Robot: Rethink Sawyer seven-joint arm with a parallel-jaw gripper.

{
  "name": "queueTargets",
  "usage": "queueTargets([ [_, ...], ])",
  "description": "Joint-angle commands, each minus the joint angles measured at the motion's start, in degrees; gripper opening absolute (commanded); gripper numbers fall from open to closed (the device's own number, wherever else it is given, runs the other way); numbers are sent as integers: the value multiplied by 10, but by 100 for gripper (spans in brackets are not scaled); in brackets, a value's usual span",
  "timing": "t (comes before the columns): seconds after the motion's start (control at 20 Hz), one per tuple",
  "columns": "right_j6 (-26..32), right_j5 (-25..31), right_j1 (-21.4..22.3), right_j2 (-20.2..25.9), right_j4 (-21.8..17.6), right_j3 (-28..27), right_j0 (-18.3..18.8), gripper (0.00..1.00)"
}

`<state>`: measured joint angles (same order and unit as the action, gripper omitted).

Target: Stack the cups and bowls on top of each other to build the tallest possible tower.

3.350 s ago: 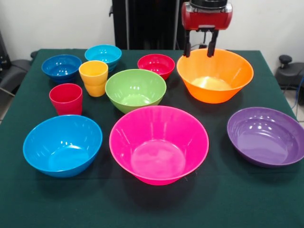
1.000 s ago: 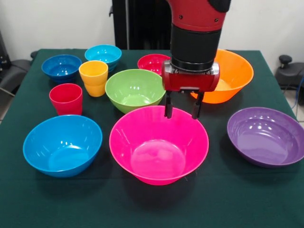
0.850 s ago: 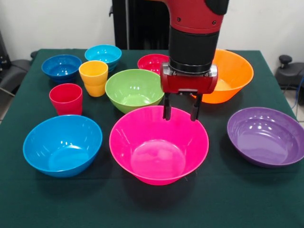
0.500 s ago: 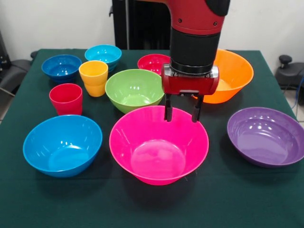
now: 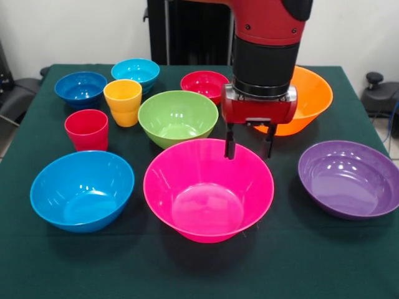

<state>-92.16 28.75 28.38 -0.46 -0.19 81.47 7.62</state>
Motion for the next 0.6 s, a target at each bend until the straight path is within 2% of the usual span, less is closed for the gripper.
queueTargets([
  [0.05,-53,-7,-30,33,-24,24,-18,100],
  [0.6,-71,-18,-43,29,-13,30,-29,100],
])
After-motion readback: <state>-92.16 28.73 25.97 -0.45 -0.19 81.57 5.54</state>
